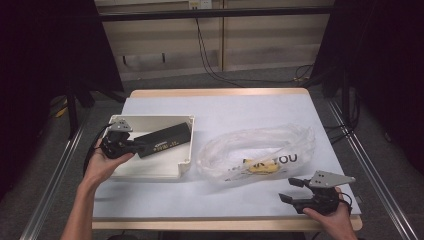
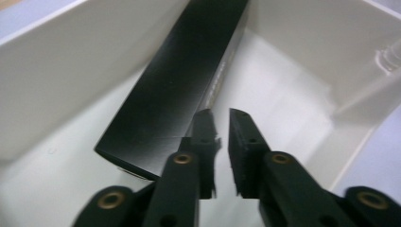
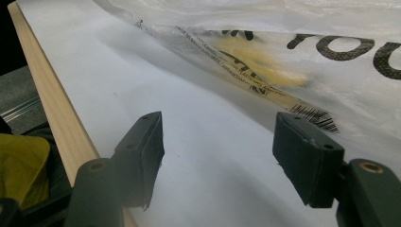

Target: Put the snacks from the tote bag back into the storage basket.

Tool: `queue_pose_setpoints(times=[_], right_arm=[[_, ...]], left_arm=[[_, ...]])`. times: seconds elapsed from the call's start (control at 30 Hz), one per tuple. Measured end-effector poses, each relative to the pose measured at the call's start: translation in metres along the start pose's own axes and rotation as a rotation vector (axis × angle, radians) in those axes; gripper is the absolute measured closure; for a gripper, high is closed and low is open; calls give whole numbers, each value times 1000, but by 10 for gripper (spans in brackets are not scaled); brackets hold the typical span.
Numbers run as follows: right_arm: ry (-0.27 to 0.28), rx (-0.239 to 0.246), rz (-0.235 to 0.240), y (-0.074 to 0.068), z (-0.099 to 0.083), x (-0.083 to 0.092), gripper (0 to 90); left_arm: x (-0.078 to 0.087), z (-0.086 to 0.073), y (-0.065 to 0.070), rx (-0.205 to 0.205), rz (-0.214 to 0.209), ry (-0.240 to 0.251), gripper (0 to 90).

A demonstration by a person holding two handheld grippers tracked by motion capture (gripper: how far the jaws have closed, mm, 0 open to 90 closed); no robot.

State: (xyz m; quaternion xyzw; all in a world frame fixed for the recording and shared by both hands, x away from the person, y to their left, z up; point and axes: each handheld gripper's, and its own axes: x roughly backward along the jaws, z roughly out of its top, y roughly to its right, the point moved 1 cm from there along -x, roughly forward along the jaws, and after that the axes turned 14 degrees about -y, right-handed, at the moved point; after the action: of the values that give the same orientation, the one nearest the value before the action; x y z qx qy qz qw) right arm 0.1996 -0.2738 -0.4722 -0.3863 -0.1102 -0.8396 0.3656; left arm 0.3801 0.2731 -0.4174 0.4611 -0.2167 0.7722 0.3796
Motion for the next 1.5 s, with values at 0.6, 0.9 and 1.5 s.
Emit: queue_pose_setpoints(times=[0.6,0.9,1.5], right_arm=[[-9,-1,7,0,0,-2,342],[-8,1,11,0,0,-2,341],[-15,2,16,-1,0,-4,341]], left_arm=[[-33,-16,7,79,11,-7,900],[-44,-12,1,93,16,-28,900],[-62,-2,-4,125,5,-53,900]])
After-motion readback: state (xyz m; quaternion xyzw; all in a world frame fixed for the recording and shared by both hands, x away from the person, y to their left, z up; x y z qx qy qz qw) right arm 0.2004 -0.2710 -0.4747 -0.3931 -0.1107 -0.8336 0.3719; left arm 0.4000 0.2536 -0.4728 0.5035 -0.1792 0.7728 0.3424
